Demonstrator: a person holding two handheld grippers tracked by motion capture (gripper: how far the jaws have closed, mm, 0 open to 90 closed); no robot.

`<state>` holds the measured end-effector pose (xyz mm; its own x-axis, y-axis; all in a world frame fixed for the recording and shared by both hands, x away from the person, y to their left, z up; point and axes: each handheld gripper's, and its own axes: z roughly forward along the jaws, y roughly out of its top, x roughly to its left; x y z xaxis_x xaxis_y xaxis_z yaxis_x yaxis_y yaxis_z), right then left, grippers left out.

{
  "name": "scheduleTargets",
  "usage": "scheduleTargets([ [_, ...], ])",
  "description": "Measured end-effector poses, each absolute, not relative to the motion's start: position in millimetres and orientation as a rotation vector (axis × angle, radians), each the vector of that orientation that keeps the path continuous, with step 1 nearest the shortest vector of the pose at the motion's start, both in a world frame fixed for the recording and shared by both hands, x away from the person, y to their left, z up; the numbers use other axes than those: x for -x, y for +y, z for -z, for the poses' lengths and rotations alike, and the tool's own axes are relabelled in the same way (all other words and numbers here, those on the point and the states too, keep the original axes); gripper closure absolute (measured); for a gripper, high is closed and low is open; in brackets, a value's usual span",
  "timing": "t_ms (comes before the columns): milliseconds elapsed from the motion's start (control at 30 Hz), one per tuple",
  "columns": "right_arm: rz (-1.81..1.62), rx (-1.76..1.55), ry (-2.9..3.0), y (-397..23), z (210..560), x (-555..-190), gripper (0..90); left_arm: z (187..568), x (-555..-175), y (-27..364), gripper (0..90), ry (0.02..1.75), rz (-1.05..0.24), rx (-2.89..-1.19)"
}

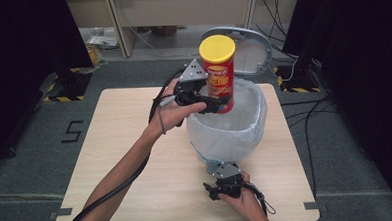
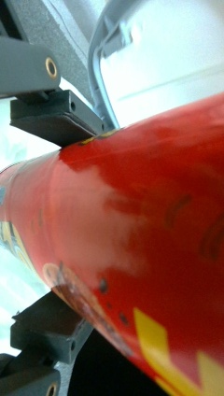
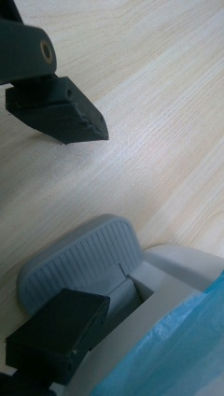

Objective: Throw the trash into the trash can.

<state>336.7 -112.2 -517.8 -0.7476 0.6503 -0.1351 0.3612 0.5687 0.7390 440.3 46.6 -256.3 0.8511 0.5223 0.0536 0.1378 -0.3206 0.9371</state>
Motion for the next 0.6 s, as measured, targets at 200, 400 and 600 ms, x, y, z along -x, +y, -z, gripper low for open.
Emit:
scheduleTargets([
  [200,-1.007,-0.817,2.410,-112,518,-337,17.7,262,-442,40,23.7,0.494,-0.390,-1.905],
  [400,-1.007,-0.814,2.411,-112,518,-337,17.7,265,-446,39,23.5,0.503,-0.377,-1.910],
  [600,-1.005,-0.809,2.412,-113,518,-337,17.7,268,-448,41,22.7,0.503,-0.368,-1.900],
])
